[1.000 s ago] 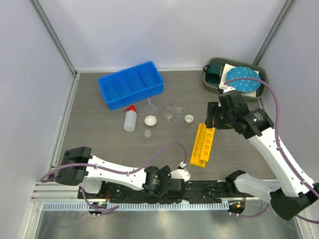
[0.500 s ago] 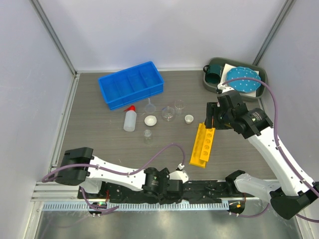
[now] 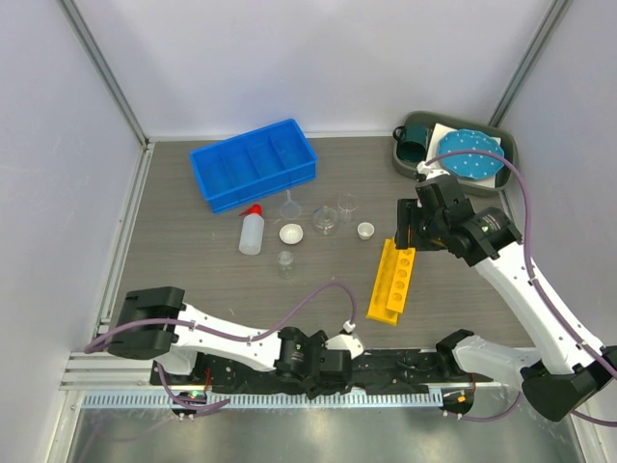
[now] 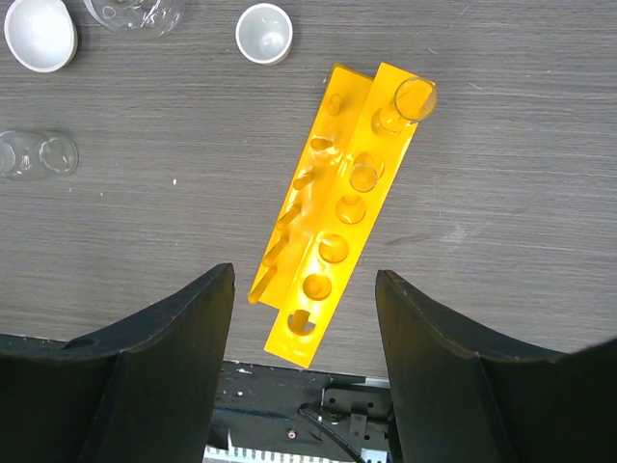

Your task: Organize the chemistry lab equipment

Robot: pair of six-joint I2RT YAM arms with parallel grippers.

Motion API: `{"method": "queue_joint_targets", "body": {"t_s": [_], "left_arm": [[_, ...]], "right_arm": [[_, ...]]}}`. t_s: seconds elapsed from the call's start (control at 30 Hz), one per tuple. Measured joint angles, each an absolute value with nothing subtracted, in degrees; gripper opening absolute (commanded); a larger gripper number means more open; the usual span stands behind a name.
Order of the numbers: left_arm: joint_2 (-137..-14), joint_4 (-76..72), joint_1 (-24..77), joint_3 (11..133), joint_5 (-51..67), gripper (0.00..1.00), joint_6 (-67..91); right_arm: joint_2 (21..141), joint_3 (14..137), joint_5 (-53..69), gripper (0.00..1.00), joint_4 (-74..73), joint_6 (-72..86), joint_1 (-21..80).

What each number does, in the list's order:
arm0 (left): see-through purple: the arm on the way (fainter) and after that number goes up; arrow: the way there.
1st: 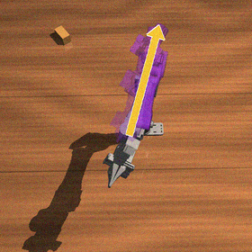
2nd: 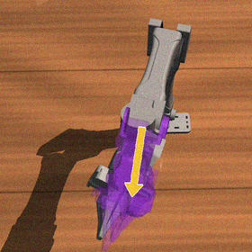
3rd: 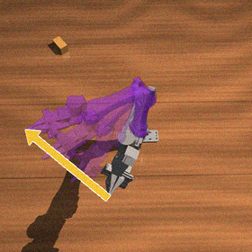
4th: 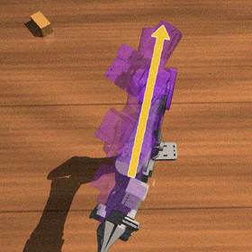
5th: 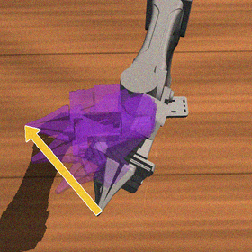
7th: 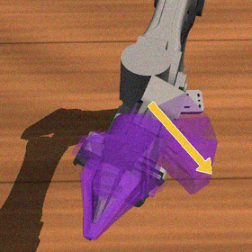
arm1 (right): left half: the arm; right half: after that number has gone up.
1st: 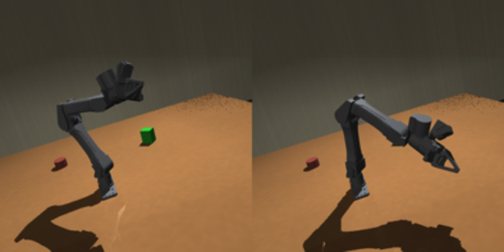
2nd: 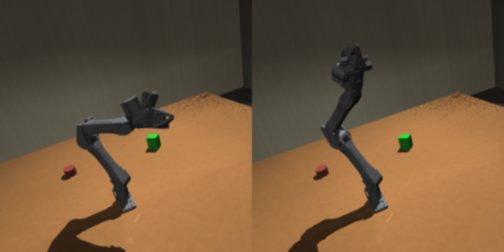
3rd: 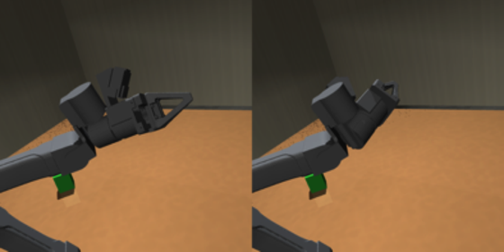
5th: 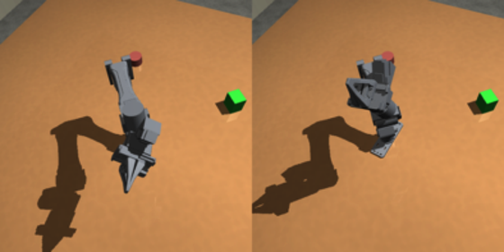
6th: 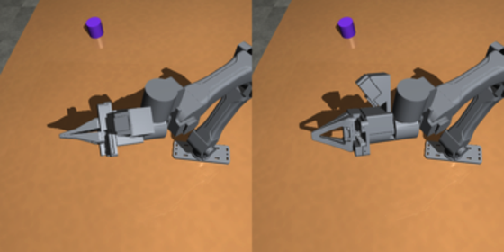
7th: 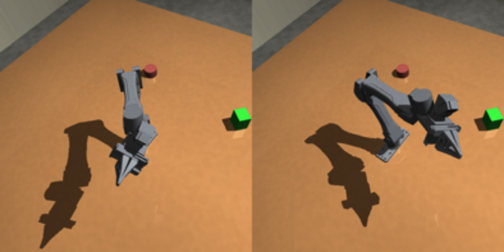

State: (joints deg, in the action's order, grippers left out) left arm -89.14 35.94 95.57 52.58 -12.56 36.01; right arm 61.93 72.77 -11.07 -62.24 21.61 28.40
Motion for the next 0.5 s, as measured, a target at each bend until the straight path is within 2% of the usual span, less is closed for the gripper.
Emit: {"method": "queue_joint_targets", "body": {"t_s": [0.43,0.5], "left_arm": [[-89.86,32.67,95.48,50.59,-10.7,0.59,35.59],[-89.56,31.97,95.04,50.11,-10.2,0.55,35.53]], "right_arm": [[63.79,72.75,-11.88,0.65,-62.17,22.68,29.36],[64.05,72.75,-11.99,0.66,-62.13,22.81,29.58]]}}
